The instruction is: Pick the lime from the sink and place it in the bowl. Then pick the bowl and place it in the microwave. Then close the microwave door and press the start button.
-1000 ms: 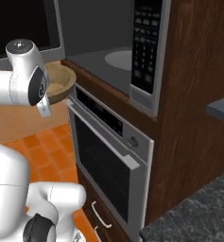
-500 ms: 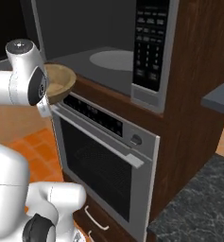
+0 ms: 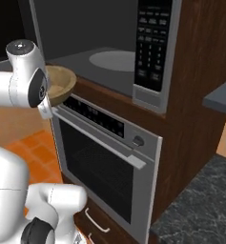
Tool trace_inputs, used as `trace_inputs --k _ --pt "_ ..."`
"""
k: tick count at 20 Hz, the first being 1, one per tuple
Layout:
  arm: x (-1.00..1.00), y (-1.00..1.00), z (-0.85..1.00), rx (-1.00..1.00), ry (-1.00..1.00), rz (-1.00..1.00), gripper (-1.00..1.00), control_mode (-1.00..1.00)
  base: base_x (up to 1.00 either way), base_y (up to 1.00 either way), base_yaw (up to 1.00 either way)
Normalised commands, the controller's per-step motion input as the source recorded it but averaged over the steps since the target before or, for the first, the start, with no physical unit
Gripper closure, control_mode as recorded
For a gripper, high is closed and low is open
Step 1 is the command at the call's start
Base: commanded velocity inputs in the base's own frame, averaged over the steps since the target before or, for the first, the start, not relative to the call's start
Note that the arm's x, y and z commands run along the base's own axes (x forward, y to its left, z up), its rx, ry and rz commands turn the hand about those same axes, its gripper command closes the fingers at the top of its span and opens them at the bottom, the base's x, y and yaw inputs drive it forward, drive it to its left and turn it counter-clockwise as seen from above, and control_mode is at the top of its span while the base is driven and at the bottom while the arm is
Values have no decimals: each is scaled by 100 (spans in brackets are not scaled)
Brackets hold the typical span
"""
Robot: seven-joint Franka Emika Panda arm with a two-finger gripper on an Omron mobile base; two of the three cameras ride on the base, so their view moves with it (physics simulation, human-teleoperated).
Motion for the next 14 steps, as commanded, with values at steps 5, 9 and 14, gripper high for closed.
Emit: trace_inputs --k 5,9,14 --pt "0 0 0 0 0 0 100 100 0 -18 35" --pt "0 0 0 0 0 0 100 100 0 -9 29" --pt "0 0 0 0 0 0 100 100 7 27 13"
